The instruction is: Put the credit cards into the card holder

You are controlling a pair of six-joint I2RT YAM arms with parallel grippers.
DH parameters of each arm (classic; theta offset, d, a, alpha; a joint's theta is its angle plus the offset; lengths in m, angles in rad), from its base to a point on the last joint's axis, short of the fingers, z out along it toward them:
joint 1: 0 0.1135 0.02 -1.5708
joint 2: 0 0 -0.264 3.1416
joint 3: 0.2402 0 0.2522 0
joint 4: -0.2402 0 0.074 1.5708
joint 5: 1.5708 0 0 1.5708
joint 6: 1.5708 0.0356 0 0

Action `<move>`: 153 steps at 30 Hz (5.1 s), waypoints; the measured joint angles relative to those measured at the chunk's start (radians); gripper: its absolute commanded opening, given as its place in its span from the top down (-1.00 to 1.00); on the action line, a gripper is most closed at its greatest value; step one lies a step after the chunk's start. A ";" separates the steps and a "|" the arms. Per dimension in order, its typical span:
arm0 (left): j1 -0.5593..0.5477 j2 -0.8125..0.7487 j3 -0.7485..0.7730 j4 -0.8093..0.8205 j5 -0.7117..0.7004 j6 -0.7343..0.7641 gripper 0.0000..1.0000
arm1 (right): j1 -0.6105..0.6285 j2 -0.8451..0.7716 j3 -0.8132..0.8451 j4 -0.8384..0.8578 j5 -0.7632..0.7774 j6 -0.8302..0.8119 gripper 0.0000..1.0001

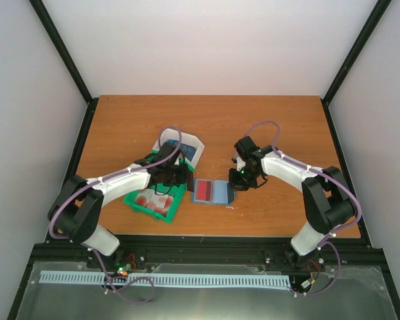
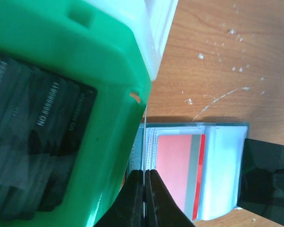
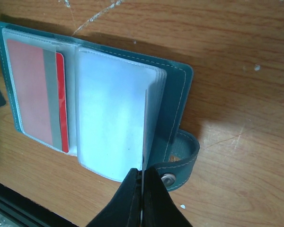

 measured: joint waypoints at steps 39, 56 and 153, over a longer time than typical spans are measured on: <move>-0.053 0.152 -0.050 0.359 0.282 -0.136 0.99 | 0.000 0.000 0.000 0.008 0.026 0.019 0.94; -0.060 0.164 -0.050 0.349 0.284 -0.133 0.99 | 0.000 0.000 0.000 0.008 0.023 0.018 0.94; -0.140 0.145 0.101 -0.106 0.139 -0.227 -0.13 | 0.015 -0.010 -0.034 0.066 -0.061 -0.050 0.94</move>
